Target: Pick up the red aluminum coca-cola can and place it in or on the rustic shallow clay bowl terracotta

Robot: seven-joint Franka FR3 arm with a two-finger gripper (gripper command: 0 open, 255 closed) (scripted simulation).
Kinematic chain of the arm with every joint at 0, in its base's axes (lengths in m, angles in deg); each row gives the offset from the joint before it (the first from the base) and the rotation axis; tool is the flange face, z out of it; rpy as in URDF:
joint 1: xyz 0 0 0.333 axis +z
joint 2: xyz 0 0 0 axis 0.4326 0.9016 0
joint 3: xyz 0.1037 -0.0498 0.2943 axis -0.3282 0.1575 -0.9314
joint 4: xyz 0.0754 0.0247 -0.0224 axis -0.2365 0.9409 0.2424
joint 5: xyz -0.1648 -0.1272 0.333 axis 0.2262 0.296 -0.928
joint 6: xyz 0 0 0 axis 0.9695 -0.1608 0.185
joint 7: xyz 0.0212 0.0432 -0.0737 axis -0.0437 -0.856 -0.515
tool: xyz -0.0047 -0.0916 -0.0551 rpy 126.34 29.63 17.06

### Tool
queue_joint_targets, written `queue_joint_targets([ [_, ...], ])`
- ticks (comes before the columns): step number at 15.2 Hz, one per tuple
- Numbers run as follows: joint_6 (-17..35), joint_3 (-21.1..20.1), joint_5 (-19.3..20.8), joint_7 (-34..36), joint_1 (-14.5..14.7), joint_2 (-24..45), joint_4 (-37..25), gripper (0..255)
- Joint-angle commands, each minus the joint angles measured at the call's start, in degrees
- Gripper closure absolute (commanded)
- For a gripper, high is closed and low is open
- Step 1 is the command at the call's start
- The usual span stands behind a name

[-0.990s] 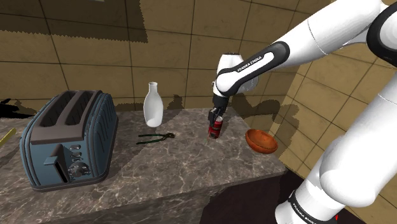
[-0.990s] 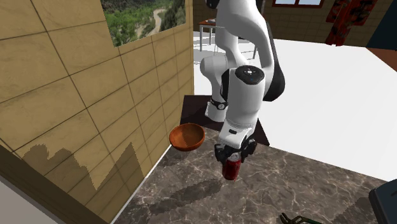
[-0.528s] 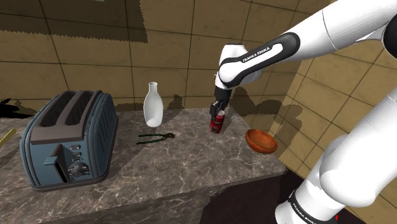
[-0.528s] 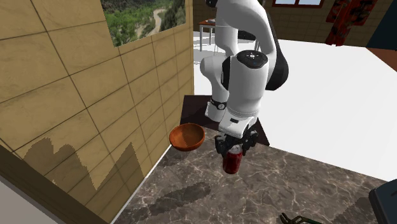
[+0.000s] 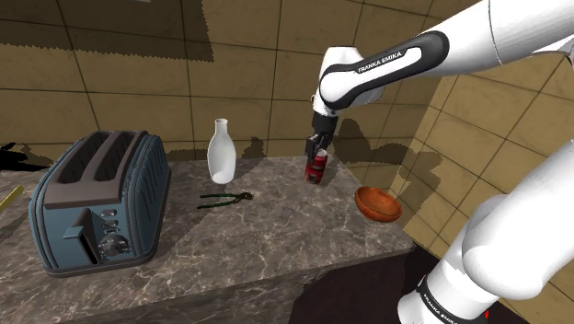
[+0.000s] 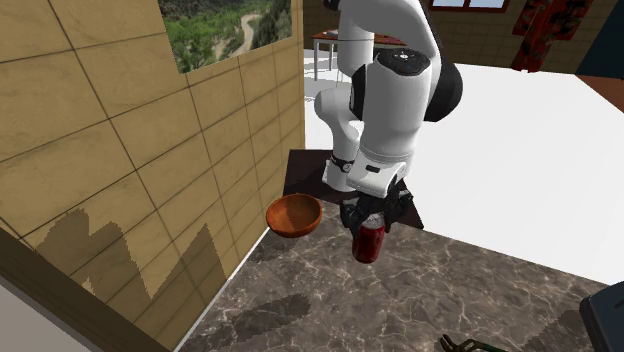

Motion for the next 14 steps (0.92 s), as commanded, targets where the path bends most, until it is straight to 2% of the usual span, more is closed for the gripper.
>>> queue_joint_targets([
  [1, -1.7, 0.0, 0.1, 0.0, 0.0, -0.6, -1.2, 255],
  [6, -5.2, -0.1, 0.2, 0.1, 0.0, -1.9, -3.3, 255],
  [14, -8.1, 5.1, 3.7, -7.3, -4.6, -14.7, 6.5, 255],
])
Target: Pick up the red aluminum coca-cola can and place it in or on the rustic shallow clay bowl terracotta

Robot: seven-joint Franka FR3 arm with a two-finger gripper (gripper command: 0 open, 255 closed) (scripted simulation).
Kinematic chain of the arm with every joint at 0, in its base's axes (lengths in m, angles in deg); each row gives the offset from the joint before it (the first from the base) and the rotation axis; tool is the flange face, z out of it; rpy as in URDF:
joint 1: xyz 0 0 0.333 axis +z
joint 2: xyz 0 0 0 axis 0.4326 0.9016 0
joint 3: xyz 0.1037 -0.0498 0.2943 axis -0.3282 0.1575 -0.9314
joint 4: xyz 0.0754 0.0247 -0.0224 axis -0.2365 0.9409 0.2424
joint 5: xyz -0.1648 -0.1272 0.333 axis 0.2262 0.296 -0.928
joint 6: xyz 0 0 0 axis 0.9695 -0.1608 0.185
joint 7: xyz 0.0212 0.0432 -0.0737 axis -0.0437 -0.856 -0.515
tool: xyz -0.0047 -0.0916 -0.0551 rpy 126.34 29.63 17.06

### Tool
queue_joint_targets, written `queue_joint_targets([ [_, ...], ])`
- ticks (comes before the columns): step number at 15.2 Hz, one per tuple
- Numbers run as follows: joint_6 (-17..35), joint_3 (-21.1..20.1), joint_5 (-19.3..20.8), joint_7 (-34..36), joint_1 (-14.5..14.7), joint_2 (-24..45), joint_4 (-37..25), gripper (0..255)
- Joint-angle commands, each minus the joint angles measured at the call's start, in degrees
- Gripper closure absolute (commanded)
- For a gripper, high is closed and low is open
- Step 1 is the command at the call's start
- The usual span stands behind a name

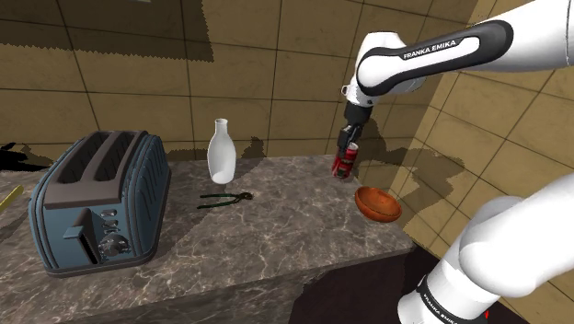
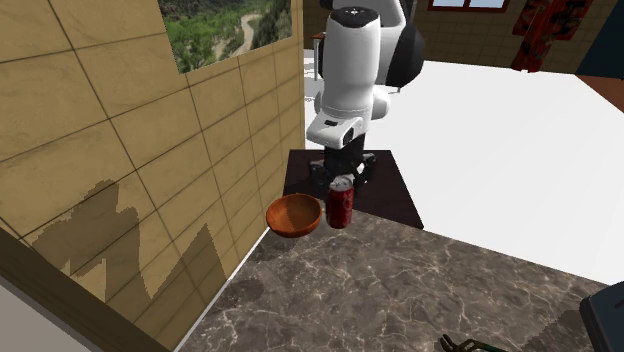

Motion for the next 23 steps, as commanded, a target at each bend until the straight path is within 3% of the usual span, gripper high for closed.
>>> queue_joint_targets([
  [1, -1.3, 1.6, 1.2, -2.3, -1.4, -2.9, 1.5, 255],
  [11, -7.8, 10.0, 8.5, -13.6, -9.3, -15.6, 7.0, 255],
  [23, 2.6, 12.0, 9.9, -13.6, -9.6, -12.5, 14.3, 255],
])
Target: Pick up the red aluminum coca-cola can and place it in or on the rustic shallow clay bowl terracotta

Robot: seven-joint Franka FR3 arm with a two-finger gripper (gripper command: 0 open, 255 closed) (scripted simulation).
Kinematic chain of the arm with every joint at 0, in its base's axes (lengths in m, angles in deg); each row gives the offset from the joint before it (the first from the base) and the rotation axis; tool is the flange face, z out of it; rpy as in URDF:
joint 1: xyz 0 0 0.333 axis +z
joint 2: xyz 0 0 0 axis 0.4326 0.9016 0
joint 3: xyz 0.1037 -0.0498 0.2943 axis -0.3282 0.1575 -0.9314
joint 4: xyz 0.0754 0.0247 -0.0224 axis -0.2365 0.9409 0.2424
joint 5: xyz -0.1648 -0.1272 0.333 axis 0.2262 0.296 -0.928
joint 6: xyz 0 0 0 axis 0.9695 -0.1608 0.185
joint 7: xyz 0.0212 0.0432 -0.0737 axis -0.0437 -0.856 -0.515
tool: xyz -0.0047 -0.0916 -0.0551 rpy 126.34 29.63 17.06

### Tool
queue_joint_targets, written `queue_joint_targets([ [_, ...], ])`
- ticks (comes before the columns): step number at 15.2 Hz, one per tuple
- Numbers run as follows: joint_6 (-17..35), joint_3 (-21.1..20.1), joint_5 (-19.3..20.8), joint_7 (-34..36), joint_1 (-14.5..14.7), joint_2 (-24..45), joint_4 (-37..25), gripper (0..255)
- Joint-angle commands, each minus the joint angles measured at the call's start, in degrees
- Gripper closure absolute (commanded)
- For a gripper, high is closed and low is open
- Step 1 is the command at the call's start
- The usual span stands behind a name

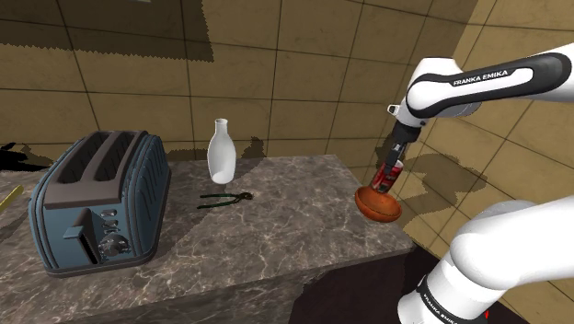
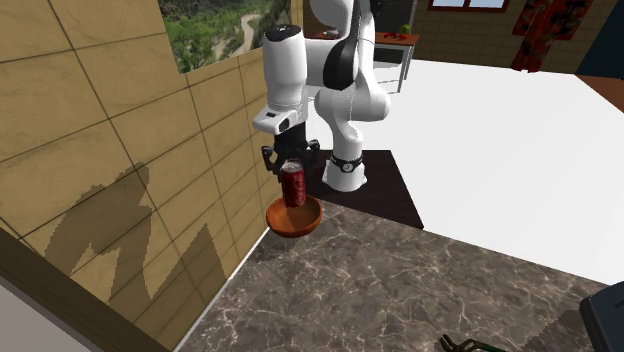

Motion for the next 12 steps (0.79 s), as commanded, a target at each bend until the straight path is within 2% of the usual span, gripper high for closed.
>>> queue_joint_targets([
  [1, 1.8, 0.3, 0.2, 0.0, -0.1, 0.6, 1.1, 255],
  [7, 7.9, 1.6, 0.8, -0.1, 0.0, 3.6, 4.2, 255],
  [12, 7.9, 1.6, 0.8, -0.1, 0.0, 3.6, 4.2, 255],
])
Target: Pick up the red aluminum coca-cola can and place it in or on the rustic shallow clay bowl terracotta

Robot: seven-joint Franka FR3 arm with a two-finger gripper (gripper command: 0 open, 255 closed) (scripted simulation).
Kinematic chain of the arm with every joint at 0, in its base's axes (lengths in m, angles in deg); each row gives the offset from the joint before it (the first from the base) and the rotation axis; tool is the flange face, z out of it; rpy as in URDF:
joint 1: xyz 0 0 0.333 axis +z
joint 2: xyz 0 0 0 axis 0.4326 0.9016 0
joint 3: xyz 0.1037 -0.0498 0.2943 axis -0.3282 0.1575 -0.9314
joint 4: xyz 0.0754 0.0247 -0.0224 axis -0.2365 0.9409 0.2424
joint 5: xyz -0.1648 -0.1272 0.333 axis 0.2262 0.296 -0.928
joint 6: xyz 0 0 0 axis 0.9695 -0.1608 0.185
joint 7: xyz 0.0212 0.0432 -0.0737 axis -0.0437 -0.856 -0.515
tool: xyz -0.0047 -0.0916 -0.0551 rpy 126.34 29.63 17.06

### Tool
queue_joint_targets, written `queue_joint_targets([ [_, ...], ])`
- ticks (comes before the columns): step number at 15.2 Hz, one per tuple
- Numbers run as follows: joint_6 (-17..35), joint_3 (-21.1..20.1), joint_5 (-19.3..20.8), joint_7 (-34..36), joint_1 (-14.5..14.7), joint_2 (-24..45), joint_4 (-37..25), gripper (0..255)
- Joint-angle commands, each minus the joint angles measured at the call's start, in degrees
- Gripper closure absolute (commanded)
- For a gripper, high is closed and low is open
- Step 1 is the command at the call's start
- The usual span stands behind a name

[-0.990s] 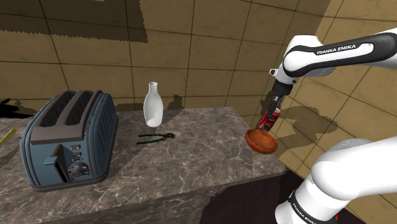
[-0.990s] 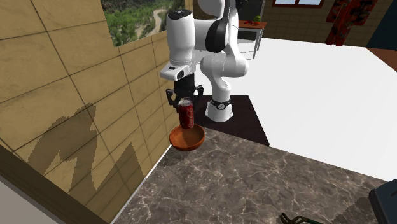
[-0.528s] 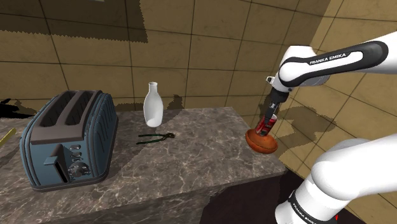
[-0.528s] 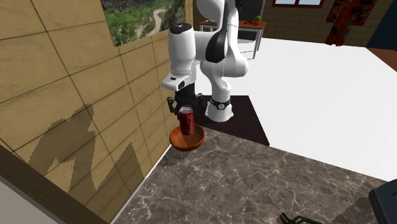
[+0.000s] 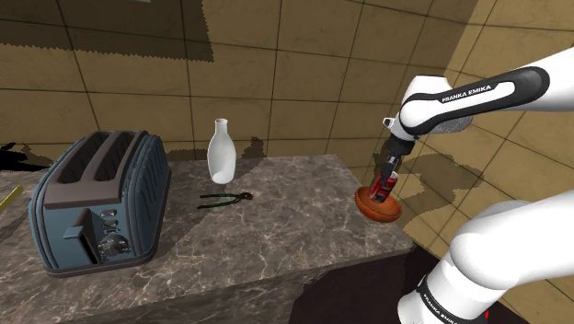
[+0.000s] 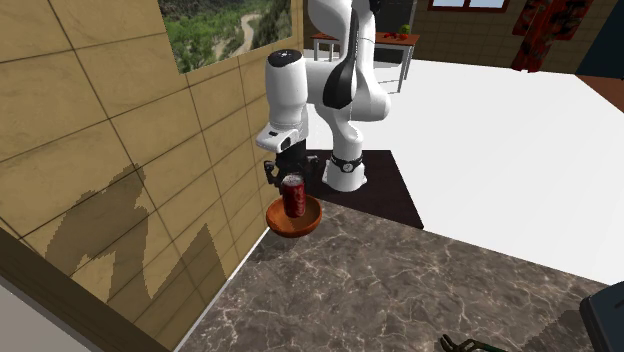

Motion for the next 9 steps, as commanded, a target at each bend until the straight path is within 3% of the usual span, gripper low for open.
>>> queue_joint_targets([
  [1, 0.1, 0.0, 0.0, 0.0, 0.0, 0.0, 0.0, 255],
  [3, 0.1, 0.0, 0.0, 0.0, 0.0, 0.0, 0.0, 255],
  [4, 0.1, 0.0, 0.0, 0.0, 0.0, 0.0, 0.0, 0],
  [9, 0.0, 0.0, 0.0, 0.0, 0.0, 0.0, 0.0, 0],
])
